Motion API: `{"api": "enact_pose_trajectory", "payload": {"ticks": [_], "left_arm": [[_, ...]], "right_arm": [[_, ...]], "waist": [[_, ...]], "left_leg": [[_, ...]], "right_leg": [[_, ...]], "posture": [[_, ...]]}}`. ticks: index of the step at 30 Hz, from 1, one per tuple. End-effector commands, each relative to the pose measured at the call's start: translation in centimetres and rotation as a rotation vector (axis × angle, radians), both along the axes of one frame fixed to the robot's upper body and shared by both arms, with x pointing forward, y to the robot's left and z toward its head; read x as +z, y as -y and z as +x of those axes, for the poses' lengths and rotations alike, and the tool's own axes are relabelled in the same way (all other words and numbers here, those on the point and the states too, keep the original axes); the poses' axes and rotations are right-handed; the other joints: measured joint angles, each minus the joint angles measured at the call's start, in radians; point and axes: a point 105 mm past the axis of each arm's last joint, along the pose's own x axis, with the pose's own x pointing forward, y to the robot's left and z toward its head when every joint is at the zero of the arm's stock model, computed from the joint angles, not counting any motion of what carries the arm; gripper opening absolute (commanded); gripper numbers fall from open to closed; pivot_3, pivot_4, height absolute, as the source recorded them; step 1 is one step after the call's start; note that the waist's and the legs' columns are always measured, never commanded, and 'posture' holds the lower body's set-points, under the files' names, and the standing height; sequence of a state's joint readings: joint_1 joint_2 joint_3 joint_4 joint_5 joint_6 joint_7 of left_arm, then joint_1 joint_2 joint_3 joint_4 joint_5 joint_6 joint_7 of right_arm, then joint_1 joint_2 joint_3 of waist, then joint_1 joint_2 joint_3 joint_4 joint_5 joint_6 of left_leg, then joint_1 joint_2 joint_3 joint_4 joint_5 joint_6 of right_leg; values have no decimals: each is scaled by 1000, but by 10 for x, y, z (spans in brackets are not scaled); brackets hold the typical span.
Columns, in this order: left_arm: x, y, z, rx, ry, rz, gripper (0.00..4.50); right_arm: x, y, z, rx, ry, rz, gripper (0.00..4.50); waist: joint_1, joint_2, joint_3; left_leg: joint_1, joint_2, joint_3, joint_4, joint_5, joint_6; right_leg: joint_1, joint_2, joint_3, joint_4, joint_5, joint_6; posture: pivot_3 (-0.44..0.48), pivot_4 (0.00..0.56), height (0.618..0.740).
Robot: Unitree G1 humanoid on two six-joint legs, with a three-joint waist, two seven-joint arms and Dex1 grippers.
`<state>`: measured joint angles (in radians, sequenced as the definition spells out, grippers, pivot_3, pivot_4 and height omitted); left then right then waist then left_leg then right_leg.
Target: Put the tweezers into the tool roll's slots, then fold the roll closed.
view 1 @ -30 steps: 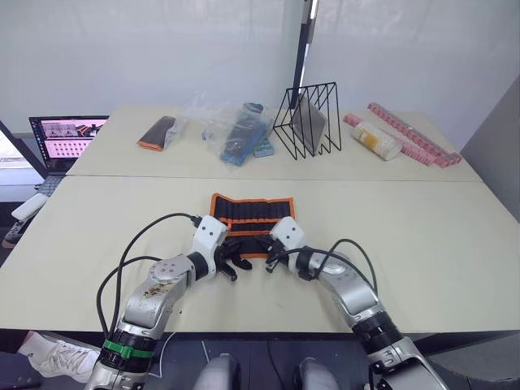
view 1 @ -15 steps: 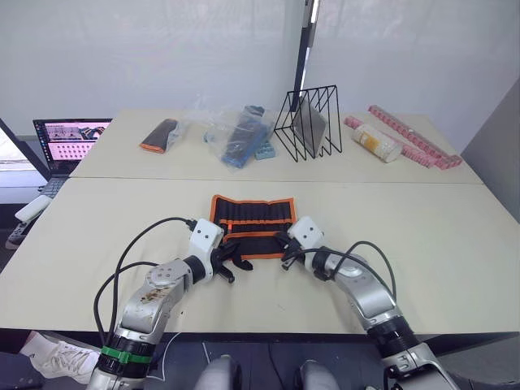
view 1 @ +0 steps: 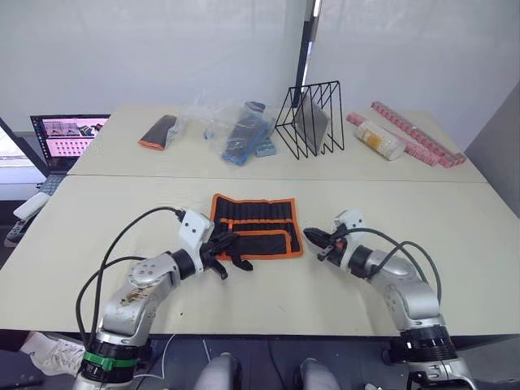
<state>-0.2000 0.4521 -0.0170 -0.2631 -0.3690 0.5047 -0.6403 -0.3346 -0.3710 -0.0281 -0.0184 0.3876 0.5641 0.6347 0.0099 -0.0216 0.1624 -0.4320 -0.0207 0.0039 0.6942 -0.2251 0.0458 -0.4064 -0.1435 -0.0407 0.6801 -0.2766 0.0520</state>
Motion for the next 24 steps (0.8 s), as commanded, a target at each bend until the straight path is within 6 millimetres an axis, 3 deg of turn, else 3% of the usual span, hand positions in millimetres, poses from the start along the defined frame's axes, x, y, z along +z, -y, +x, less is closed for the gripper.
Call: {"api": "enact_pose_trajectory", "payload": {"ticks": [1, 6, 13, 16, 19, 24], "left_arm": [[16, 4, -3, -53, 49, -2, 14], [25, -6, -13, -120, 55, 23, 0], [37, -54, -41, -129, 14, 67, 0], [45, -67, -55, -99, 0, 28, 0], [44, -78, -66, -68, -19, 30, 803], [41, -85, -77, -26, -28, 33, 2506]], "right_arm": [[25, -6, -4, 84, -139, 164, 257], [37, -2, -4, 112, -233, 225, 1925], [18, 2, -12, 135, -318, 131, 4279], [12, 4, -12, 139, -347, 110, 4428], [8, 4, -11, 139, -365, 102, 4500], [4, -2, -9, 160, -422, 124, 4500]], "waist": [[0, 0, 0], [2, 0, 1], [-7, 0, 1], [-8, 0, 1], [-8, 0, 1], [-7, 0, 1]], "left_leg": [[0, 0, 0, 0, 0, 0], [-1, 0, 0, 0, 0, 0], [-5, 0, 0, -1, -1, 2], [-8, 0, 0, -1, -1, 2], [-8, 0, 0, -1, -1, 2], [-8, 1, 1, 0, -1, 1]], "right_leg": [[0, 0, 0, 0, 0, 0], [0, 0, 0, -1, 0, 0], [-5, -1, 0, -2, 0, 0], [-8, -1, 0, -1, 0, 0], [-8, -1, 0, -2, 0, 0], [-11, -1, 0, -3, 0, 0]], "posture": [[0, 150, 685], [0, 150, 685], [0, 150, 685], [0, 150, 685], [0, 150, 685], [0, 150, 685]]}}
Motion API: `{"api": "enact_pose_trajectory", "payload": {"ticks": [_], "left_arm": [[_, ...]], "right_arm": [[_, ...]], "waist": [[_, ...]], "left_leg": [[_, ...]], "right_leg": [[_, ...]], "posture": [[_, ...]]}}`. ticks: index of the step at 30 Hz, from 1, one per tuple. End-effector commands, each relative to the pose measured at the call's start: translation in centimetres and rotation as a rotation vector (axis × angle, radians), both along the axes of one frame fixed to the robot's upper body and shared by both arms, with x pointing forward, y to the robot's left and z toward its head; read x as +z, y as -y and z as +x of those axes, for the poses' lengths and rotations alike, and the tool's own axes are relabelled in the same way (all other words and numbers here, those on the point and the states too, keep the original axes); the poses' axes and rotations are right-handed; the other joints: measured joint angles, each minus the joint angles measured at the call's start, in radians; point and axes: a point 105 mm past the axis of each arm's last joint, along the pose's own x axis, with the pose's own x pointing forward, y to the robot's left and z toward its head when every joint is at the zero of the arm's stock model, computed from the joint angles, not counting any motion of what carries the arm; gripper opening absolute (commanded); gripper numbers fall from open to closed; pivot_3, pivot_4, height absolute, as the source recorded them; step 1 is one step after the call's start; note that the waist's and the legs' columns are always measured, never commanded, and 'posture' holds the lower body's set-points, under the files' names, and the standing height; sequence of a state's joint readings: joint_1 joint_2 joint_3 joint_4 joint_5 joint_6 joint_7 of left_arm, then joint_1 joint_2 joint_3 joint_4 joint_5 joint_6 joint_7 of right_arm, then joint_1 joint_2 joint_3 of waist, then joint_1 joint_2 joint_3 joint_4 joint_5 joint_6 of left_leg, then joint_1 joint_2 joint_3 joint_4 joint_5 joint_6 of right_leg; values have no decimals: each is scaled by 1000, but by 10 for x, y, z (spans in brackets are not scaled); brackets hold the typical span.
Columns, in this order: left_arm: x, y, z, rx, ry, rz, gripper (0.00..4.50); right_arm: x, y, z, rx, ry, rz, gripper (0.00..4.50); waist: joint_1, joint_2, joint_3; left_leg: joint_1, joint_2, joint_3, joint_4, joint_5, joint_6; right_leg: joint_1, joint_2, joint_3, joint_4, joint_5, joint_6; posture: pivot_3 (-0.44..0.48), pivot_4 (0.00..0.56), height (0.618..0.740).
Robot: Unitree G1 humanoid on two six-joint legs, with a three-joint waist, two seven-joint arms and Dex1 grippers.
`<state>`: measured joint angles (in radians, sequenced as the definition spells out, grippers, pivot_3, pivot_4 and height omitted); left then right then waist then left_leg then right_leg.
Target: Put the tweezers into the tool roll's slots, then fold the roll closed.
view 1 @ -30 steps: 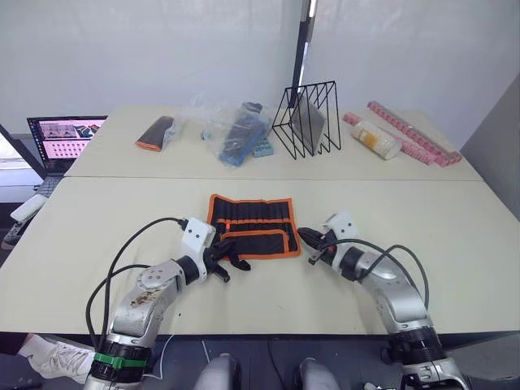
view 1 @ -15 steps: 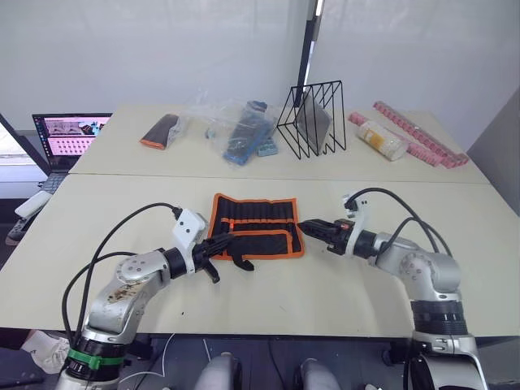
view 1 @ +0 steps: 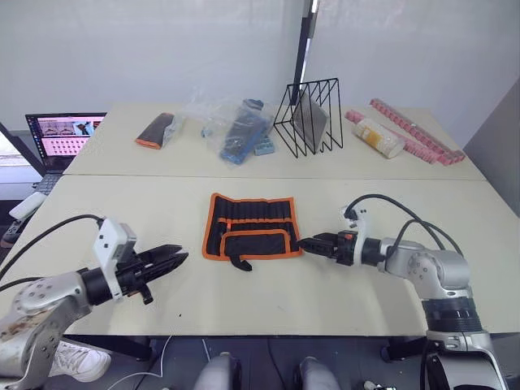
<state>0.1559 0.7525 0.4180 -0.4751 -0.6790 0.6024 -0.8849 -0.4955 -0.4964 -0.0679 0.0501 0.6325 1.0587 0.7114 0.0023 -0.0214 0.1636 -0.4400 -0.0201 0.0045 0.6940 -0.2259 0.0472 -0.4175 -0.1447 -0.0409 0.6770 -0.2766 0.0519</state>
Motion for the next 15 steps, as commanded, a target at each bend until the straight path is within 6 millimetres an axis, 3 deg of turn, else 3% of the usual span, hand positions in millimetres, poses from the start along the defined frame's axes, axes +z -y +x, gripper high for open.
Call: {"api": "enact_pose_trajectory", "payload": {"ticks": [1, 6, 13, 15], "left_arm": [[10, 1, -7, -6, 44, 6, 2830], [4, -1, -12, 25, 37, 21, 4473], [-3, -2, -17, 47, 32, 42, 4473], [-4, -3, -18, 52, 30, 45, 4500]], "right_arm": [[-4, -9, 0, 27, -47, 19, 4500], [-3, -27, 6, 57, -86, 53, 4500], [1, -41, 10, 73, -138, 117, 4500], [4, -40, 11, 59, -157, 153, 3956]], "waist": [[0, 0, 0], [-10, 0, 0], [-16, 0, 0], [-15, 0, 0]], "left_leg": [[0, 0, 0, 0, 0, 0], [0, 2, 1, 0, 0, 0], [-1, 2, 2, -1, 0, 0], [-1, 1, 2, -1, 0, 0]], "right_leg": [[0, 0, 0, 0, 0, 0], [0, 0, 1, 0, 0, -1], [-2, 0, 1, 2, 1, -2], [-3, 0, 1, 2, 1, -2]], "posture": [[0, 150, 685], [0, 150, 685], [0, 150, 685], [0, 150, 685]]}}
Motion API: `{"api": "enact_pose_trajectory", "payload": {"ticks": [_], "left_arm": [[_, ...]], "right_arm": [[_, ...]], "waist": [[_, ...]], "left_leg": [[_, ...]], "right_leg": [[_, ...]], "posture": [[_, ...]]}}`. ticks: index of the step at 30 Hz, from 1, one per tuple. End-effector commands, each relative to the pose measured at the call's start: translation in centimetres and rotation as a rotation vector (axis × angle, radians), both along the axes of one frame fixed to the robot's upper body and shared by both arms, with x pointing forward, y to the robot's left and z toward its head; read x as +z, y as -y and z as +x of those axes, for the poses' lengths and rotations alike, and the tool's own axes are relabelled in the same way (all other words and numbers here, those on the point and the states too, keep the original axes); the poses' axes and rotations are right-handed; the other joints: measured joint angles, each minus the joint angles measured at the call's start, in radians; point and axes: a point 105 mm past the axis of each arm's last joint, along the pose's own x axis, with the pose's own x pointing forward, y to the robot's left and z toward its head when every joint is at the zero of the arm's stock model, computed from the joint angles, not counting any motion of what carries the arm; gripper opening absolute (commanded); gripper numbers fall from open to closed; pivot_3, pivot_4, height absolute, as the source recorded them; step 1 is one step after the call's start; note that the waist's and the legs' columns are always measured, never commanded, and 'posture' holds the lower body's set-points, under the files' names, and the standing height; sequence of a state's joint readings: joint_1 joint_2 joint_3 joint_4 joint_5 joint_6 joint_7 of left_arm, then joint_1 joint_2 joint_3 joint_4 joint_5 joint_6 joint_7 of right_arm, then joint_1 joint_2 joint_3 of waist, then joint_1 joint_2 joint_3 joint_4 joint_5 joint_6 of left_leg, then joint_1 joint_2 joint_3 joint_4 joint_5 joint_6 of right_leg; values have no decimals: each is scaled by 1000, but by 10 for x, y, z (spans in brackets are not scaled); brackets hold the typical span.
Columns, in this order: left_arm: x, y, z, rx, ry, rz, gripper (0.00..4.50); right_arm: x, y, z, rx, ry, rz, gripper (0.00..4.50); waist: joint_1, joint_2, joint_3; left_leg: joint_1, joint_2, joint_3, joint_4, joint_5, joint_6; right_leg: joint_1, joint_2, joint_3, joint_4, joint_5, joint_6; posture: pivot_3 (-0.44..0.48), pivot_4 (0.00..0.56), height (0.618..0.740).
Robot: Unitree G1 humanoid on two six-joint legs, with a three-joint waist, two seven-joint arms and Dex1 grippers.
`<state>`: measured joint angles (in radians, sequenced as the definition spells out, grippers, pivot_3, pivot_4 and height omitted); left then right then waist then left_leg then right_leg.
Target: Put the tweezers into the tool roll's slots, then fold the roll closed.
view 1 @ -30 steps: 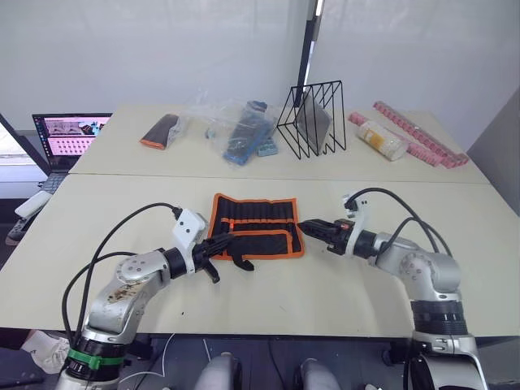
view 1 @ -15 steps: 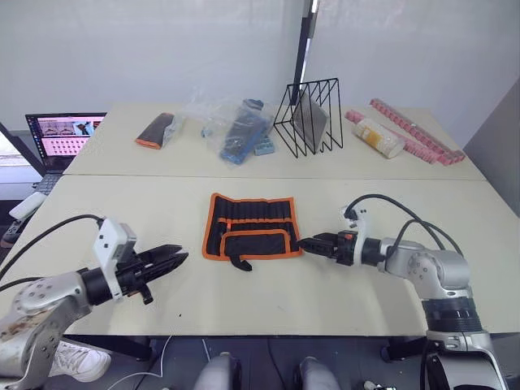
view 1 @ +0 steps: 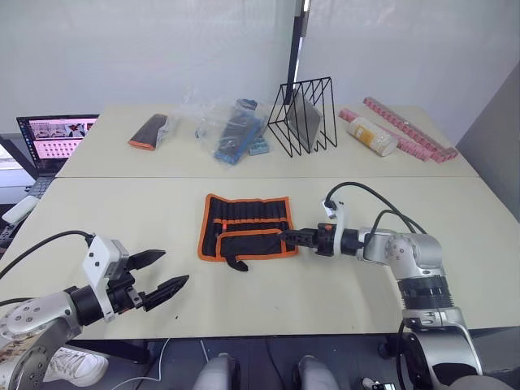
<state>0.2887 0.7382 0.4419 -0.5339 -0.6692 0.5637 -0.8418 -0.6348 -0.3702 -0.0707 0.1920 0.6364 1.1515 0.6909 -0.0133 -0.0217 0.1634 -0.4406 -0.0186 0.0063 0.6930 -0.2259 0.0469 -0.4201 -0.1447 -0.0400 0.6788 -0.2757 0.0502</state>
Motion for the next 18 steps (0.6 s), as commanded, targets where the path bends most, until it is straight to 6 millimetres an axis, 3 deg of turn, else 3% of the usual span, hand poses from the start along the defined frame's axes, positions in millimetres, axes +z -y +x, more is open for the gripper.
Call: {"api": "enact_pose_trajectory", "payload": {"ticks": [1, 11, 12, 18], "left_arm": [[8, 1, -2, -2, 56, 20, 4500], [3, 5, 2, -9, 53, 16, 4500], [3, 6, 2, -12, 53, 16, 4500], [0, 13, 7, -43, 49, 9, 4500]], "right_arm": [[0, -3, -2, 0, -61, 64, 3648], [10, 6, -3, -33, -130, 211, 227], [11, 7, -4, -37, -132, 218, 34], [16, 24, -8, -76, -118, 234, 34]], "waist": [[1, 0, 0], [3, 1, 0], [3, 1, 0], [6, 1, 1]], "left_leg": [[0, 0, 0, 0, 0, 0], [-2, -2, 0, 0, 0, 0], [-2, -2, 0, 0, 0, 0], [-3, -2, 0, 0, 0, 0]], "right_leg": [[-1, 0, 0, 0, 0, 0], [-1, -1, 0, 0, 0, 0], [0, -1, 0, 0, 0, 0], [0, -1, 0, 0, 0, 0]], "posture": [[0, 150, 685], [0, 150, 685], [0, 150, 685], [0, 150, 685]]}}
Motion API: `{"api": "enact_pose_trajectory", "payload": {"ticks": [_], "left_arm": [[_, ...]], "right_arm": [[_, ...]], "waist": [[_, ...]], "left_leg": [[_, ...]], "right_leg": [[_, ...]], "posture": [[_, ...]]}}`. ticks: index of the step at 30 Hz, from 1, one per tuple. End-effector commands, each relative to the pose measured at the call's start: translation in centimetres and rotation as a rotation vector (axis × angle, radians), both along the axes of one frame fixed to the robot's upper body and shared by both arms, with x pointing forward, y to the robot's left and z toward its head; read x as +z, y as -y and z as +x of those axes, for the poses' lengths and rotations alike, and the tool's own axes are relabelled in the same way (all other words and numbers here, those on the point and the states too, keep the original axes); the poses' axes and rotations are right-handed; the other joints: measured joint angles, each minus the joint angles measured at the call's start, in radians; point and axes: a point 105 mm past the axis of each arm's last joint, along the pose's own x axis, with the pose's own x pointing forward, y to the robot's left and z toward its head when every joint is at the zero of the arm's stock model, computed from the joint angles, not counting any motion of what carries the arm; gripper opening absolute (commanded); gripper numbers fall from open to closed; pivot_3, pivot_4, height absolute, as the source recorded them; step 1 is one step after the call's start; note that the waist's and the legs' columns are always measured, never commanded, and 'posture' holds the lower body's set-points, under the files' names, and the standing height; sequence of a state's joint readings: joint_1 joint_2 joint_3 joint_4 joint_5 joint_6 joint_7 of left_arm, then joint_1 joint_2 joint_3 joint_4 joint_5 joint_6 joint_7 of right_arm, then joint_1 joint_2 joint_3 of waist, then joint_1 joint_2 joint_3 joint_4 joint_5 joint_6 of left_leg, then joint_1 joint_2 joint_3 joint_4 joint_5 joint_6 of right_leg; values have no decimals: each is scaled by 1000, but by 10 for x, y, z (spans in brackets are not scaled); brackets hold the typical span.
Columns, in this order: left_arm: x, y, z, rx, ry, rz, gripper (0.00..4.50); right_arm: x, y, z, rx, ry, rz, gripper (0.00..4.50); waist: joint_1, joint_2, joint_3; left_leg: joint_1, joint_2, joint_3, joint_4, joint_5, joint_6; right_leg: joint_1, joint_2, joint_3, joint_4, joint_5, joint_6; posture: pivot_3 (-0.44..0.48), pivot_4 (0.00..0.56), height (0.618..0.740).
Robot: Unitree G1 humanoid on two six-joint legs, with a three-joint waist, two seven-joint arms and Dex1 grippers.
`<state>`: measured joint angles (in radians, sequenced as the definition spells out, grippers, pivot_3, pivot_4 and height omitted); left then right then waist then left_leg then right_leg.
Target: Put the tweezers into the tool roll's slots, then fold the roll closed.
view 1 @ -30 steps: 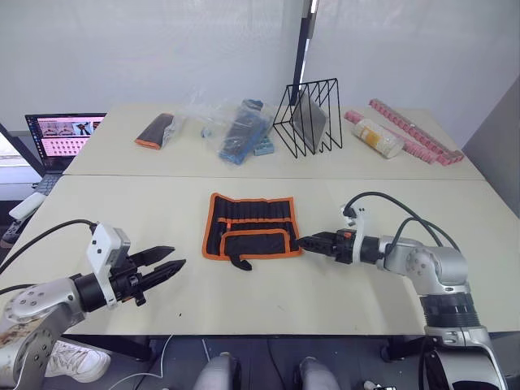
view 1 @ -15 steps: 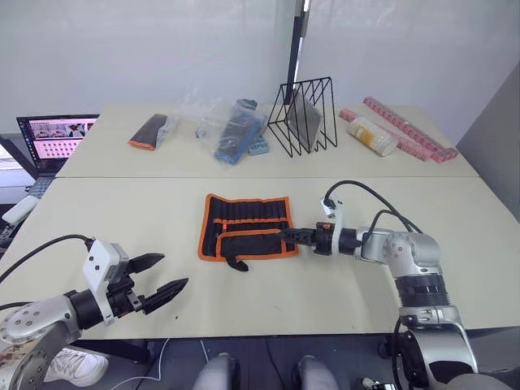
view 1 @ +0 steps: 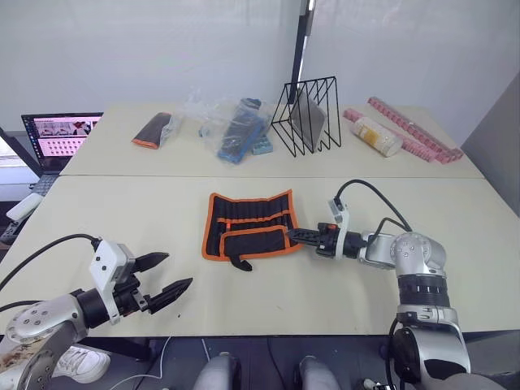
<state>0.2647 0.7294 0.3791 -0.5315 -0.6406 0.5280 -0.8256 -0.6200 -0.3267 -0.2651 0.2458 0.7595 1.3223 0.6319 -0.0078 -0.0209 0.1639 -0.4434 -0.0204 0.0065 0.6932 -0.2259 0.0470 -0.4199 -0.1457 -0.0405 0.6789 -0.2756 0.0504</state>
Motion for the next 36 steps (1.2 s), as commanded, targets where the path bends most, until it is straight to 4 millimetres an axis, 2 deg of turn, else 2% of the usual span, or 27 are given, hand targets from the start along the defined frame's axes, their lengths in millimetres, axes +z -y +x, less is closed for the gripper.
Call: {"api": "enact_pose_trajectory", "payload": {"ticks": [1, 5, 9, 13, 15, 18, 24, 29, 36], "left_arm": [[3, 4, 3, -20, 28, 0, 4500], [1, 7, 6, -35, 26, -5, 4500], [-1, 11, 9, -52, 23, -6, 4500], [-3, 13, 10, -65, 21, -4, 4500], [-4, 13, 10, -67, 22, -2, 4500], [-5, 14, 9, -70, 19, 4, 4500], [-8, 15, 7, -70, 17, 9, 4500], [-10, 17, 5, -67, 14, 9, 4500], [-12, 19, 4, -66, 15, 7, 4500]], "right_arm": [[17, 16, -3, -36, 62, 18, 34], [20, 32, -7, -69, 85, -33, 34], [30, 35, -6, -68, 137, -88, 34], [50, 20, -2, -5, 266, -206, 34], [54, 14, -2, 30, 305, -265, 34], [48, 3, 0, 88, 338, -415, 34], [37, -17, 3, 153, 390, -577, 34], [36, -27, 8, 159, 433, -640, 34], [37, -46, 9, 165, 436, -617, 34]], "waist": [[2, 0, 0], [5, 0, 0], [5, 0, 0], [1, 1, 1], [-2, 1, 1], [-3, 1, 1], [-3, 1, 1], [-3, 1, 1], [-4, 1, 1]], "left_leg": [[0, 0, 0, 0, 0, 0], [-1, 0, 0, 0, 0, 0], [-1, 0, 1, 0, 0, 0], [-2, 1, 2, 0, 0, 0], [-2, 1, 2, 0, 0, 0], [-2, 1, 1, 0, 0, 0], [-2, 1, 1, 0, 0, 0], [-1, 1, 1, 0, 0, 0], [-1, 1, 1, 0, 0, 0]], "right_leg": [[0, 0, 0, 0, 0, 0], [0, 0, 0, 0, 0, 0], [-1, 1, 0, 0, 0, 0], [-1, 1, 0, 0, 0, 0], [-2, 1, 0, 0, 0, 0], [-2, 1, 0, 0, 0, 0], [-2, 0, 0, 0, 0, 0], [-2, 1, 0, 0, 0, 0], [-2, 1, 0, 1, 0, 0]], "posture": [[0, 150, 685], [0, 150, 685], [0, 150, 685], [0, 150, 685], [0, 150, 685], [0, 150, 685], [0, 150, 685], [0, 150, 685], [0, 150, 685]]}}
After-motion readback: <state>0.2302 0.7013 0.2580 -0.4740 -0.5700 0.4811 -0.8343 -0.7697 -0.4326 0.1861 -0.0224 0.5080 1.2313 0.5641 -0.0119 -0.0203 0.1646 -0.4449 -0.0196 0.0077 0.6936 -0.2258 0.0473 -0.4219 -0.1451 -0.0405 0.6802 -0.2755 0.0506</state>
